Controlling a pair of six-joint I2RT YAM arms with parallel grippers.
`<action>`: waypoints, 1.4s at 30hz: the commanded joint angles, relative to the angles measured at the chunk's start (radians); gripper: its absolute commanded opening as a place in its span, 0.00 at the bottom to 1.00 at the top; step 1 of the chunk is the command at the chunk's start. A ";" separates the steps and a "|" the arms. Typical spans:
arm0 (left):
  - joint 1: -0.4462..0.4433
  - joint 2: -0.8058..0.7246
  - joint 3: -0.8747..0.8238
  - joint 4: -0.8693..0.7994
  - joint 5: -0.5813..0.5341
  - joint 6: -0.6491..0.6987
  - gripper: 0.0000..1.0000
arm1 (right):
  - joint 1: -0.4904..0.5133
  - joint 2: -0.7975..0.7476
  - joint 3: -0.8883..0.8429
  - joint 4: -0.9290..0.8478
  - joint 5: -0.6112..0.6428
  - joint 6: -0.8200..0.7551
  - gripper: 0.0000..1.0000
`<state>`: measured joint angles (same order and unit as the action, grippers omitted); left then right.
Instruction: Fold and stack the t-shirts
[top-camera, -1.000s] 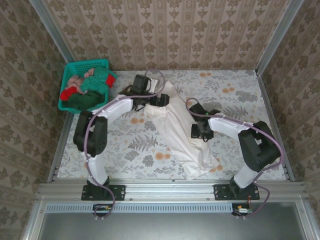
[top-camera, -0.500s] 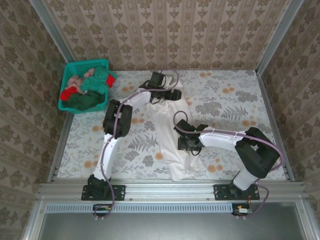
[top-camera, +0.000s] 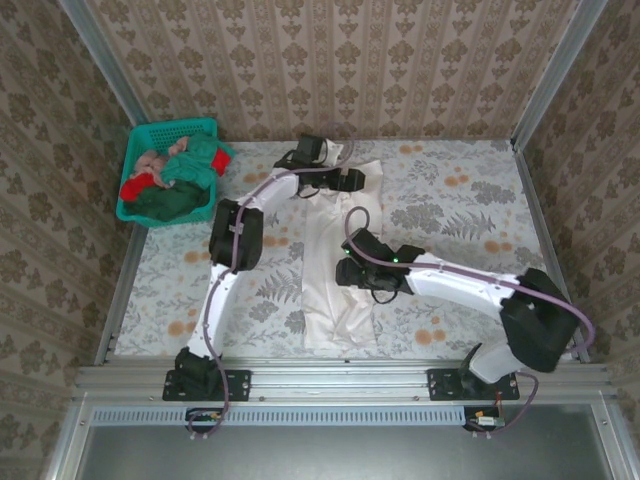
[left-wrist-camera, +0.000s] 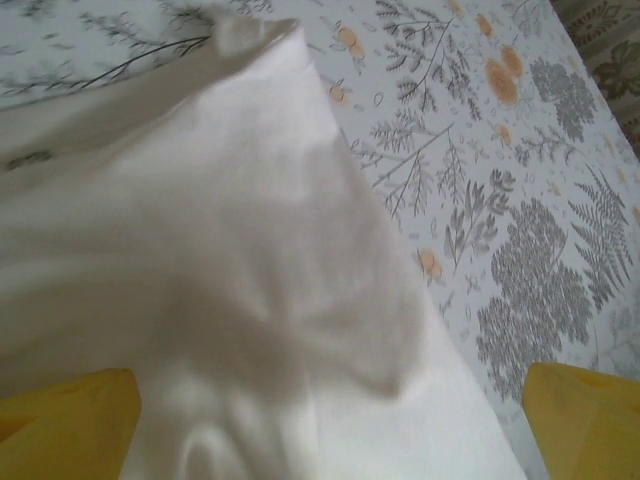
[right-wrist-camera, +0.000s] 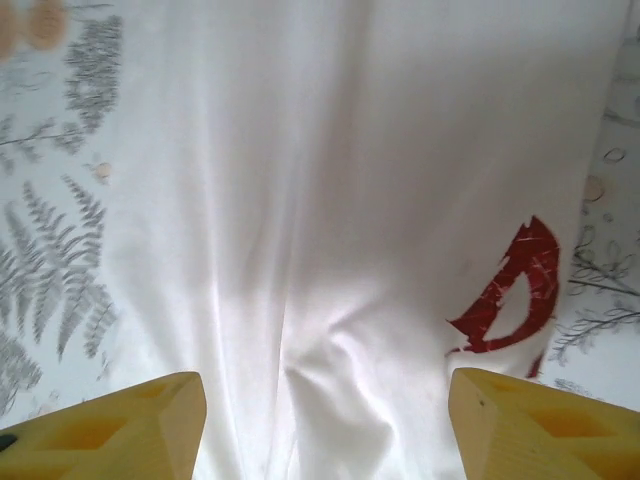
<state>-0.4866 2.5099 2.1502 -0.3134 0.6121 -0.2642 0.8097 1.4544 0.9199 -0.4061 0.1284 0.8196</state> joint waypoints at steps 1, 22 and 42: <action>0.009 -0.261 -0.125 0.000 -0.067 0.039 1.00 | 0.018 -0.079 -0.078 -0.042 0.004 -0.054 0.64; -0.347 -1.542 -1.747 0.174 -0.466 -0.400 0.81 | 0.257 -0.072 -0.275 -0.039 -0.011 0.074 0.55; -0.476 -1.289 -1.809 0.363 -0.344 -0.382 0.17 | 0.322 -0.087 -0.184 -0.233 0.116 0.152 0.12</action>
<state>-0.9569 1.2297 0.3660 0.0170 0.2428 -0.6369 1.1286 1.4178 0.7403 -0.5842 0.2062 0.9508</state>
